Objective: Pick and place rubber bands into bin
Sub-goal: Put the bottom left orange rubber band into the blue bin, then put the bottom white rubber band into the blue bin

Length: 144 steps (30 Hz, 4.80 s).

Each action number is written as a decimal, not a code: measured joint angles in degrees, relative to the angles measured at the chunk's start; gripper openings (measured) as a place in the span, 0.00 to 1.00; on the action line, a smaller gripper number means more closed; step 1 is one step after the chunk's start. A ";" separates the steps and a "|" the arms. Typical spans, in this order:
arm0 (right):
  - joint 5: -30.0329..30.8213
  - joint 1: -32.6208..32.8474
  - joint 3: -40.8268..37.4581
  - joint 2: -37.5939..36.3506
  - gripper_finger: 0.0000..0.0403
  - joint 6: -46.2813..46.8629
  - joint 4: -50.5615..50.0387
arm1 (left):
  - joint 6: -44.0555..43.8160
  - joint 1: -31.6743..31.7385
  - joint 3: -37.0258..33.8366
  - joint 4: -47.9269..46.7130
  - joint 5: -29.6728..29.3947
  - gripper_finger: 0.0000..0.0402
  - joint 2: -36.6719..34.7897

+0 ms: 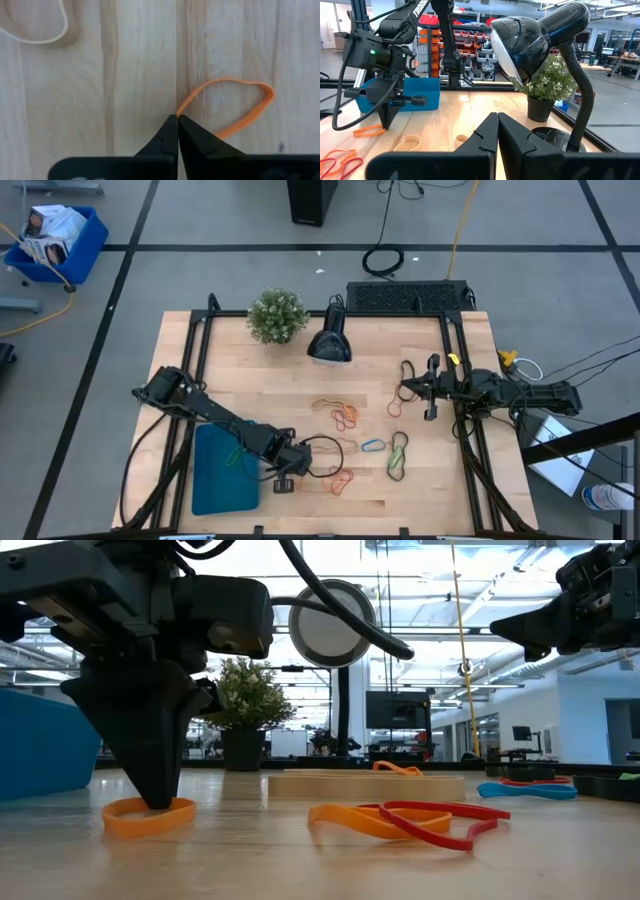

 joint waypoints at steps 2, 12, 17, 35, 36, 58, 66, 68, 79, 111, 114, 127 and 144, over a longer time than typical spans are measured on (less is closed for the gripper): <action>0.00 0.00 0.00 0.00 0.01 -0.01 0.00 | 0.70 0.00 -0.09 -0.22 0.43 0.02 -0.47; 0.01 0.00 0.00 0.06 0.01 -0.02 0.23 | -2.23 -0.18 -0.31 -11.62 -0.87 0.01 -14.71; 0.15 0.00 0.00 0.17 0.01 -0.02 0.42 | -3.83 -0.32 -0.22 -16.13 -3.92 0.01 -23.86; 0.04 0.00 0.00 0.17 0.01 0.02 0.04 | -31.51 -3.13 -8.69 -34.64 -4.05 0.01 -31.52; 0.04 0.00 0.00 0.17 0.01 0.02 0.04 | -31.85 -3.13 -10.36 -33.49 -3.04 0.00 -31.52; -0.22 0.00 0.00 0.17 0.01 0.15 0.09 | -35.93 -3.02 -24.41 -17.84 0.26 0.10 -31.52; -0.22 0.00 0.00 0.17 0.01 0.17 0.31 | -37.65 -3.02 -24.41 -17.84 -1.31 0.18 -31.52; -0.22 0.00 0.00 0.17 0.01 0.17 0.31 | -37.30 -3.02 -24.41 -17.85 -1.31 0.22 -31.52; -0.23 0.00 0.00 0.15 0.01 0.17 3.09 | -31.45 -3.02 -24.39 -18.02 -1.56 0.31 -33.29; -0.27 0.02 0.00 0.16 0.18 3.26 10.66 | -9.48 -3.43 -24.35 -5.89 -29.68 0.32 -56.35; 0.20 0.02 0.00 0.17 0.27 6.49 10.75 | -7.41 -3.43 -24.35 -5.89 -29.88 0.32 -56.35; -0.37 0.02 0.00 0.17 0.42 7.91 11.21 | -7.32 -3.43 -24.35 -5.85 -29.87 0.32 -56.35; -0.11 0.02 0.96 1.96 0.41 4.40 13.19 | -5.28 -3.43 -24.35 -5.46 -29.77 0.32 -56.34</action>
